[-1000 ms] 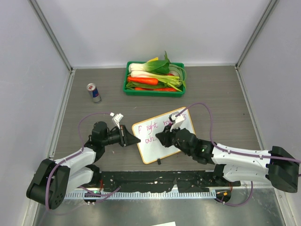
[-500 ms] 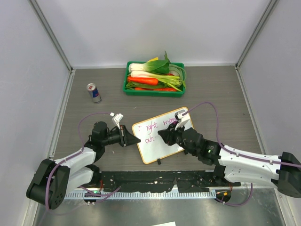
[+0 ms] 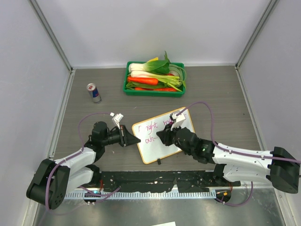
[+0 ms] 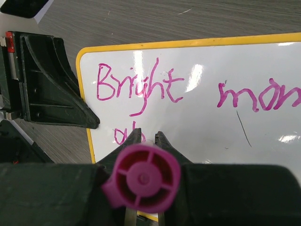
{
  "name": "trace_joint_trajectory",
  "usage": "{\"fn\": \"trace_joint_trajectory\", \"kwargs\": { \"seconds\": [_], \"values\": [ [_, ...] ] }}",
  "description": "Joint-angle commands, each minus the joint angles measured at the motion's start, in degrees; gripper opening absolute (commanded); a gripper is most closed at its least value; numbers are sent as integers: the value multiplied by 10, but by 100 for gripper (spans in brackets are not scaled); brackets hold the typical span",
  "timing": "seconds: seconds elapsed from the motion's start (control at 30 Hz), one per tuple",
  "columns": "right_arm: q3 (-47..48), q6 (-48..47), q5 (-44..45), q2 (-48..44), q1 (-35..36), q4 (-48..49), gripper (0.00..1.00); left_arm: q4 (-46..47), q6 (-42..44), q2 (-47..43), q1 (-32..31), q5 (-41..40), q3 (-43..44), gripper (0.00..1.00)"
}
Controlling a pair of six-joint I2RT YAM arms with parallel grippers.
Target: Write a sentence on the whiteboard
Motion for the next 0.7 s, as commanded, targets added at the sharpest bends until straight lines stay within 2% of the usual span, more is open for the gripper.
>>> {"fn": "trace_joint_trajectory", "kwargs": {
  "seconds": [0.0, 0.27, 0.67],
  "values": [
    [1, 10, 15, -5, -1, 35, 2, 1, 21, 0, -1, -8, 4, 0],
    [-5, 10, 27, 4, -1, 21, 1, 1, 21, -1, -1, -8, 3, 0],
    [13, 15, 94, 7, -2, -19, 2, 1, 21, 0, 0, -9, 3, 0]
  ]
}}
